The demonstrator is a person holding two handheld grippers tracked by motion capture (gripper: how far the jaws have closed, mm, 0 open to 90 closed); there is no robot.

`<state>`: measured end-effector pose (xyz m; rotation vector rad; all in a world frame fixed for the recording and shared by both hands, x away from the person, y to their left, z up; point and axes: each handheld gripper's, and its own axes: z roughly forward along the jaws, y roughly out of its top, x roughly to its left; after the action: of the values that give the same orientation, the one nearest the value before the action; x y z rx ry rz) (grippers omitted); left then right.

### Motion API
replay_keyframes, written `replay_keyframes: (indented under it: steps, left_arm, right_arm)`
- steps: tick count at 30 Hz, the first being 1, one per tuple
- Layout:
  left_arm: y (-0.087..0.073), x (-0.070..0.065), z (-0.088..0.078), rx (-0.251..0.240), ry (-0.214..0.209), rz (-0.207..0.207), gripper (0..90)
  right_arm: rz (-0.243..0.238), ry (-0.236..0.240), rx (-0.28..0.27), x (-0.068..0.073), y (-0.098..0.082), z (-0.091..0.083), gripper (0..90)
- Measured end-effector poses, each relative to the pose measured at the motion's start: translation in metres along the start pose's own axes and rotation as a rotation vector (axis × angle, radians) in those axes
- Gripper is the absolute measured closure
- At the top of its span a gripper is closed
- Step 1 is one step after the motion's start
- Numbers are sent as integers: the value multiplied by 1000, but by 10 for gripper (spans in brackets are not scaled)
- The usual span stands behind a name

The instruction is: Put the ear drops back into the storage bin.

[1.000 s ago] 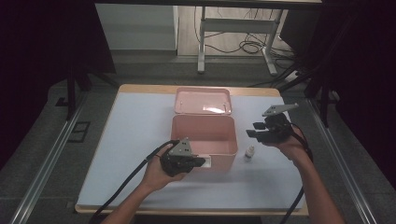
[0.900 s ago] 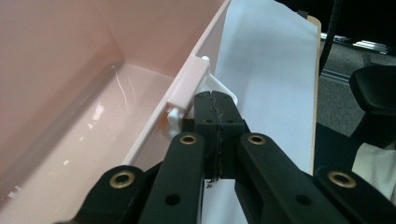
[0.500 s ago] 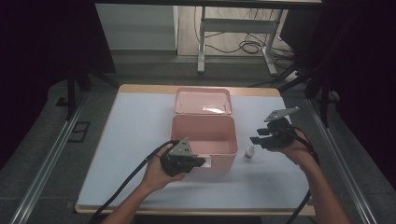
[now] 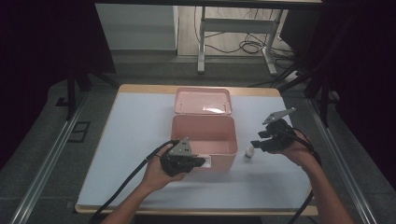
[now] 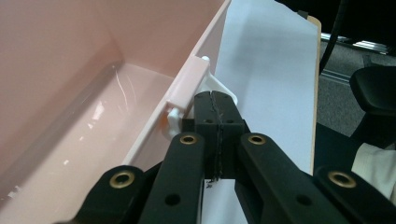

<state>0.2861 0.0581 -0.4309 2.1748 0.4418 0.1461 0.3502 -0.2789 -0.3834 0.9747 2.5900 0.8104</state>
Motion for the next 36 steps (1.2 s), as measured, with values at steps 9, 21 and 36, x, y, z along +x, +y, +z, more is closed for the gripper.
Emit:
replay_keyframes:
  steps: [9, 21, 36]
  left_arm:
    - [0, 0, 0, 0, 0, -2, 900]
    - [0, 0, 0, 7, 1, 6, 900]
    - [0, 0, 0, 2, -2, 0, 900]
  right_arm:
    - [-20, -11, 68, 2, -2, 8, 488]
    - [-23, 1, 158, 1, -8, 45, 490]
    - [-29, 6, 267, 2, -15, 76, 534]
